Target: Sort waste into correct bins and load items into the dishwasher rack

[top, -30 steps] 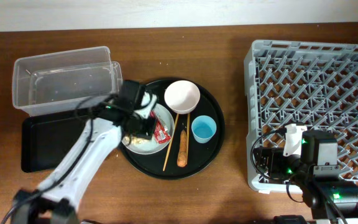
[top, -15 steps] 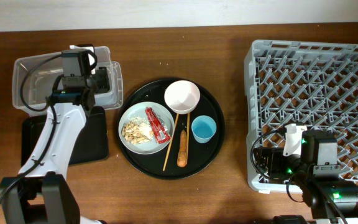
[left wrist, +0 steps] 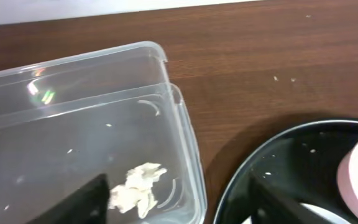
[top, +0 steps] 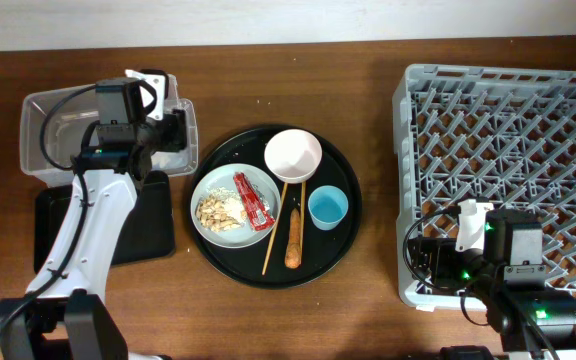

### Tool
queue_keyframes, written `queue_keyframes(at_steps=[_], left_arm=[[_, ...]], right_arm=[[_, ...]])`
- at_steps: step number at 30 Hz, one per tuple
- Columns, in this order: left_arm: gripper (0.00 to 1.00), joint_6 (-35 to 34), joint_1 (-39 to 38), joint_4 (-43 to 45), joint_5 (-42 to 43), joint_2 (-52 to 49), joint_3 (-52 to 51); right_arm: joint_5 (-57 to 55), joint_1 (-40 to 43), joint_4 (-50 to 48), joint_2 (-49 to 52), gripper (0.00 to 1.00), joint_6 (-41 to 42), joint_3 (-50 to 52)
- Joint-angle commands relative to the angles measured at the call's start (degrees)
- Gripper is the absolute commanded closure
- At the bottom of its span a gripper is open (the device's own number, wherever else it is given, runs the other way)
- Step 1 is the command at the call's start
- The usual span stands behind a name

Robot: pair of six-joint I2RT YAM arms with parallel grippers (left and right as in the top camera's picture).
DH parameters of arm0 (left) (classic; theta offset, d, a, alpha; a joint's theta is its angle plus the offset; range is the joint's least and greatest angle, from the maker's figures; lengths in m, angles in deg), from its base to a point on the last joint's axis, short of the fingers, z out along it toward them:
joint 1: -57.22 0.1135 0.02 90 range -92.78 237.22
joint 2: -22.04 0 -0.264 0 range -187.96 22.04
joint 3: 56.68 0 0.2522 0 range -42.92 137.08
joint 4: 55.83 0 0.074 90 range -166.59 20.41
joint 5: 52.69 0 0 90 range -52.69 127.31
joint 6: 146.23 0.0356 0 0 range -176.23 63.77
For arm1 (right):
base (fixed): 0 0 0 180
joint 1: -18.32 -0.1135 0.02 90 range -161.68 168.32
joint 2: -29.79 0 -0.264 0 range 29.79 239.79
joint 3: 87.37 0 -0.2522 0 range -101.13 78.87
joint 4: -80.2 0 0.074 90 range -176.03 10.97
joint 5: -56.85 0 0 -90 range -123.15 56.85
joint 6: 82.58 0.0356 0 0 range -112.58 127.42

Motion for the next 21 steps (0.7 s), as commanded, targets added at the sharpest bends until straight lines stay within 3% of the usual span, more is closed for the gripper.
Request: queue_keyframes(at_steps=[1,4,6,10,14,21], left_arm=[[0.28,1.2,-0.3,-1.4,3.4,1.0,0.8],[0.3,-4.1,-2.1,-7.0,6.4,1.0,0.8],[0.37,-11.0,-4.9,-13.7,9.8,1.0,0.8],[0.38,-20.8,-13.5,-21.0,9.1,0.5,0.0],[0.38,-36.2,-20.2,-21.7,5.4,-3.3,-1.9],[0.38,-38.6,-25.1,-18.7,4.9,-14.4,-2.0]], right_arm=[[0.6,-0.3,0.0,-0.1,0.02,0.4,-1.2],[0.6,-0.3,0.0,-0.1,0.02,0.4,-1.2],[0.6,-0.3,0.0,-0.1,0.02,0.4,-1.2],[0.6,-0.3,0.0,-0.1,0.02,0.4,-1.2],[0.6,-0.3,0.0,-0.1,0.02,0.4,-1.2],[0.6,-0.3,0.0,-0.1,0.02,0.4,-1.2]])
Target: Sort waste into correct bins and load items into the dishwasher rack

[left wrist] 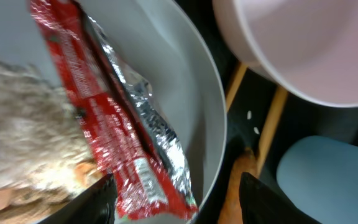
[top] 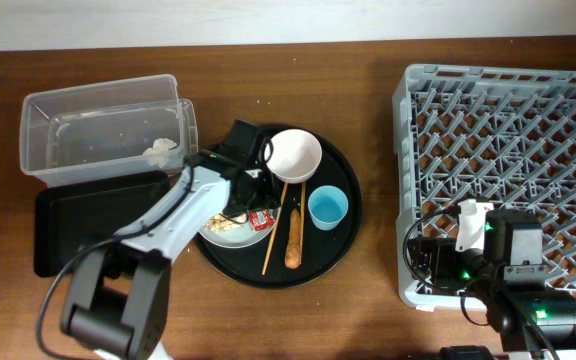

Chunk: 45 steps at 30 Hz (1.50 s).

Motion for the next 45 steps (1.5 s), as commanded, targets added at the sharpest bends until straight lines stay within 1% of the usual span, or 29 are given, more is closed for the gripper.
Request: queue_keyframes(at_steps=[1,3,6,8,9,11,12,13,15,17,20,21,24,26,27,30,36,37,38,39,40,41,43,45], left_arm=[[0.38,-1.7,-1.5,0.7,-2.4,-4.5,-0.8],[0.39,-1.7,-1.5,0.7,-3.3,-5.8,-0.8],[0.54,-1.7,-1.5,0.7,-4.5,-5.8,-0.8],[0.6,-1.7,-1.5,0.7,-4.5,-5.8,-0.8],[0.67,-1.7,-1.5,0.7,-4.5,-5.8,-0.8],[0.89,-1.7,-1.5,0.7,-4.5,-5.8,-0.8],[0.96,-1.7,-1.5,0.6,-4.5,-5.8,-0.8],[1.0,-1.7,-1.5,0.6,-4.5,-5.8,-0.8],[1.0,-0.8,-1.3,-0.2,-4.5,-5.3,0.3],[1.0,3.5,-1.0,-1.2,-4.7,-2.9,2.4],[1.0,4.4,1.0,-2.8,-9.4,4.0,4.2],[1.0,4.5,2.9,-2.8,-10.8,7.6,4.2],[1.0,5.2,8.3,-1.8,-12.7,13.3,4.2],[1.0,8.5,13.8,3.1,-12.7,15.6,4.2],[1.0,9.4,16.7,6.5,-12.8,15.5,4.2],[1.0,9.4,22.7,12.7,-15.0,13.9,4.2],[0.99,9.4,28.3,21.4,-15.1,5.7,4.2],[0.91,9.4,28.6,22.6,-15.0,4.0,4.2],[0.72,9.4,28.7,22.8,-15.0,3.0,4.2],[0.61,9.9,28.7,22.8,-15.0,2.9,4.2],[0.47,12.2,28.7,22.8,-14.6,3.3,4.5],[0.44,13.8,28.7,22.8,-14.6,3.7,4.8],[0.43,16.0,28.5,22.2,-14.5,6.0,4.9],[0.44,16.0,27.5,19.4,-11.8,10.1,4.9]], right_arm=[[0.6,-0.3,0.0,-0.1,0.02,0.4,-1.2],[0.6,-0.3,0.0,-0.1,0.02,0.4,-1.2],[0.6,-0.3,0.0,-0.1,0.02,0.4,-1.2],[0.6,-0.3,0.0,-0.1,0.02,0.4,-1.2],[0.6,-0.3,0.0,-0.1,0.02,0.4,-1.2],[0.6,-0.3,0.0,-0.1,0.02,0.4,-1.2],[0.6,-0.3,0.0,-0.1,0.02,0.4,-1.2],[0.6,-0.3,0.0,-0.1,0.02,0.4,-1.2],[0.6,-0.3,0.2,-0.1,0.02,0.4,-1.2],[0.6,-0.3,0.2,-0.1,0.02,0.4,-1.2],[0.5,-0.3,0.2,-0.1,0.02,0.4,-1.2],[0.5,-0.3,0.2,-0.1,0.02,0.4,-1.2],[0.5,-0.3,0.2,-0.1,0.02,0.4,-1.2],[0.5,-0.3,0.2,-0.1,0.02,0.4,-1.2],[0.5,-0.3,0.2,-0.1,0.02,0.4,-1.2],[0.6,-0.3,0.2,-0.1,0.02,0.4,-1.2],[0.6,-0.3,0.2,-0.1,0.02,0.4,-1.2],[0.6,-0.3,0.2,-0.1,0.02,0.4,-1.2],[0.6,-0.3,0.2,-0.1,0.02,0.4,-1.2],[0.5,-0.3,0.2,-0.1,0.02,0.4,-1.2],[0.5,-0.3,0.2,-0.1,0.02,0.4,-1.2],[0.5,-0.3,0.2,-0.1,0.02,0.4,-1.2],[0.5,-0.3,0.2,-0.1,0.02,0.4,-1.2],[0.6,-0.3,0.2,-0.1,0.02,0.4,-1.2]])
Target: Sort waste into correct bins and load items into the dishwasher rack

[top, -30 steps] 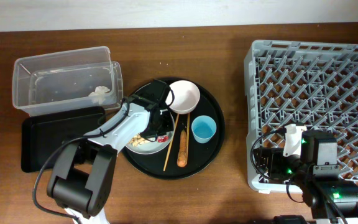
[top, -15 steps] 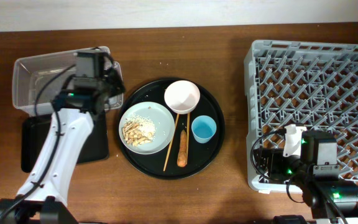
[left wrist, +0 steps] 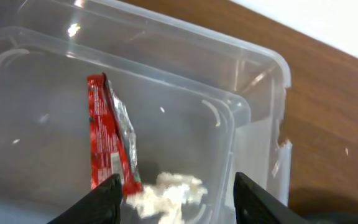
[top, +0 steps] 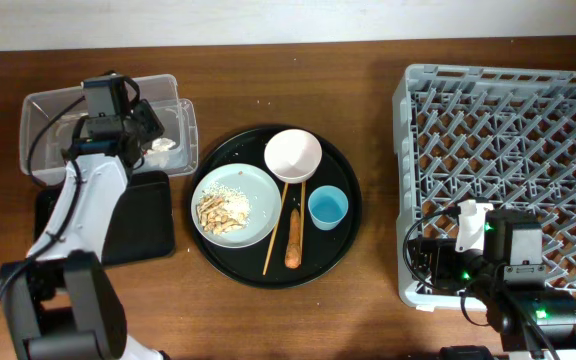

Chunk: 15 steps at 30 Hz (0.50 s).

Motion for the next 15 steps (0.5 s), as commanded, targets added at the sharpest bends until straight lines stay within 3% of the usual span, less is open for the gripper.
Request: queue_keyframes(at_steps=[1,3,8,10,15], left_arm=[[0.43,2.3,-1.3,-3.4,5.0,7.5,1.0],[0.44,2.3,-3.7,-9.8,11.8,9.7,1.0],[0.38,2.5,-11.5,-32.8,12.0,9.2,0.8],[0.36,2.5,-15.3,-33.9,12.2,9.2,0.5],[0.37,2.4,-27.7,-25.6,12.2,7.1,0.5]], right_arm=[[0.6,-0.3,-0.2,-0.2,0.02,0.5,-1.2],[0.6,-0.3,-0.2,-0.2,0.02,0.5,-1.2],[6.0,-0.3,-1.2,-0.2,0.02,0.5,-1.2],[5.9,-0.3,-1.5,-0.2,0.02,0.4,-1.2],[5.2,-0.3,-1.0,-0.2,0.01,0.4,-1.2]])
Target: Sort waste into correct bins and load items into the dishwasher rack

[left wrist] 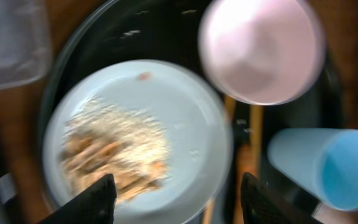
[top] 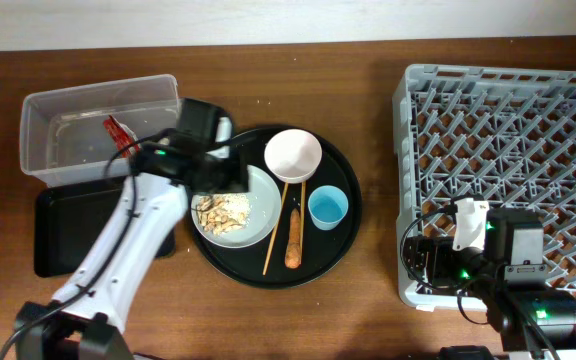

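My left gripper (left wrist: 182,208) hangs open over the light blue plate (left wrist: 185,124), its fingers (left wrist: 98,202) spread wide with nothing between them. Food scraps (left wrist: 107,146) lie on the plate's left half. From overhead, the left gripper (top: 220,172) is above the plate's (top: 253,190) upper left rim. A red wrapper (top: 116,130) lies in the clear bin (top: 38,105). The pink bowl (top: 293,155), blue cup (top: 328,207), a chopstick (top: 271,240) and a wooden utensil (top: 294,240) sit on the round black tray (top: 343,240). My right gripper (top: 423,262) rests at the rack's near left corner.
The grey dishwasher rack (top: 508,150) fills the right side. A black rectangular bin (top: 68,225) lies in front of the clear bin, partly under my left arm. The tray stands between the bins and the rack.
My left gripper was over the clear bin, where the red wrapper lay beside a crumpled white scrap. Now it is open over the plate on the tray. The right arm is unchanged.
First my left gripper hung over the clear bin while the red wrapper lay on the plate. Then it was down at the wrapper on the plate. Later it was over the clear bin with the wrapper inside and the plate bare of it. Now it is over the plate.
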### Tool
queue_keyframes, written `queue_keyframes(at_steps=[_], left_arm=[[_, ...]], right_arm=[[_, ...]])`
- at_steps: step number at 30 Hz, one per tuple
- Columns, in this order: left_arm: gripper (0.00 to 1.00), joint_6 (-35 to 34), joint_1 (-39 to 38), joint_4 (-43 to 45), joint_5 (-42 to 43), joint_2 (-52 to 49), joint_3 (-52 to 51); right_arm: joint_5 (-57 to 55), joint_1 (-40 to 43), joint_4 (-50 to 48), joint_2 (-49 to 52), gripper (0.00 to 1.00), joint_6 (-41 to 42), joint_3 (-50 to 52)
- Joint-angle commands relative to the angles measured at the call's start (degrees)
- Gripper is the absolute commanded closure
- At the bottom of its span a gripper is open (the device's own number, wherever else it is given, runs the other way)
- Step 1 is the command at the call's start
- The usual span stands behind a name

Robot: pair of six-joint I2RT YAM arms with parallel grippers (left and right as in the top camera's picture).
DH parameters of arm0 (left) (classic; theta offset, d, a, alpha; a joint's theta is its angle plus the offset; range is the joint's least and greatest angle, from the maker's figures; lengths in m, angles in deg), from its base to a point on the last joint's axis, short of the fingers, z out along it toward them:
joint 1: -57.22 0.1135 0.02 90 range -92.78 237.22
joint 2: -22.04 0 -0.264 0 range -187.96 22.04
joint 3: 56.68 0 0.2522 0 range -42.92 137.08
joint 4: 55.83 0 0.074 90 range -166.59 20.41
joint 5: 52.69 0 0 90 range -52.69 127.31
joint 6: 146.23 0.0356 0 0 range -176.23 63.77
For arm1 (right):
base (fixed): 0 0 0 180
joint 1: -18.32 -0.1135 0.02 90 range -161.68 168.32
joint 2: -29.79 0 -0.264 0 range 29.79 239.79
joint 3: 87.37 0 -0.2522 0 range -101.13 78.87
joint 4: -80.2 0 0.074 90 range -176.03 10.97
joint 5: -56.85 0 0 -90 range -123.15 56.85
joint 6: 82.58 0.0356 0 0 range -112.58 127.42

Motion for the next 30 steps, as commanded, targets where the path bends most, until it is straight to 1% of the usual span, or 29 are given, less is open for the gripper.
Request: queue_keyframes(at_steps=[1,5,9,10,11,12,14,16,19,21,23,24,25,26,27,28,29,30], left_arm=[[0.37,0.4,-7.2,4.5,0.8,-3.3,-0.2],[0.37,0.4,-13.3,10.7,4.6,-10.3,-0.2],[0.38,-0.2,-15.8,15.4,5.1,-15.7,-0.2],[0.43,-1.4,-15.9,15.9,5.1,-16.7,-0.2],[0.5,-2.3,-15.9,16.0,5.1,-17.6,-0.2],[0.62,-2.4,-15.9,16.0,5.3,-17.9,-0.2],[0.79,-2.4,-15.9,15.8,5.4,-18.0,-0.2],[0.99,-2.4,-15.9,15.8,6.2,-18.0,-0.1],[1.0,-2.4,-14.5,14.9,10.0,-17.0,0.3],[1.0,-2.3,-10.7,14.7,20.6,-14.0,0.4],[1.0,-2.0,-6.2,14.7,32.5,-11.6,0.4],[1.0,-1.6,-4.7,15.0,37.6,-11.2,0.4],[1.0,-0.6,-2.2,16.1,48.7,-11.2,0.4],[1.0,-0.6,-1.3,16.6,53.4,-11.3,0.3],[1.0,-0.6,-0.5,17.1,57.6,-11.3,0.3],[1.0,-0.6,-0.1,19.0,64.6,-11.3,0.3],[1.0,-0.6,-0.1,20.5,68.3,-11.2,0.3],[1.0,-0.6,-0.1,21.8,72.2,-11.2,0.3]], right_arm=[[0.8,-0.3,0.4,-0.2,0.02,0.4,-1.0],[0.7,-0.3,0.4,-0.2,0.02,0.4,-1.0],[0.7,-0.3,0.4,-0.2,0.02,0.4,-1.0],[0.7,-0.3,0.4,-0.2,0.02,0.4,-1.0],[0.7,-0.3,0.4,-0.2,0.02,0.4,-1.0],[0.7,-0.3,0.4,-0.2,0.02,0.4,-1.0],[0.7,-0.3,0.4,-0.2,0.02,0.4,-1.0],[0.7,-0.3,0.5,-0.2,0.02,0.4,-1.0],[-0.3,-0.3,0.6,-0.2,0.02,0.4,-1.0],[-5.0,-0.3,0.9,-0.2,0.02,1.1,-1.0],[-14.3,-0.3,0.5,-0.2,0.02,9.6,-1.0],[-16.0,-0.3,-0.5,-0.1,0.02,11.4,-1.0],[-14.5,-0.3,-2.9,0.4,0.02,11.6,-1.0],[-9.6,-0.3,-5.5,1.0,0.01,10.2,-1.0],[0.9,-0.3,-8.8,1.9,0.01,4.4,-1.0],[20.7,-0.3,-12.9,3.7,0.01,-5.2,-1.0],[31.7,-0.3,-15.2,5.3,0.02,-9.0,-1.0],[36.5,-0.3,-16.8,6.3,0.02,-9.8,-1.0]])
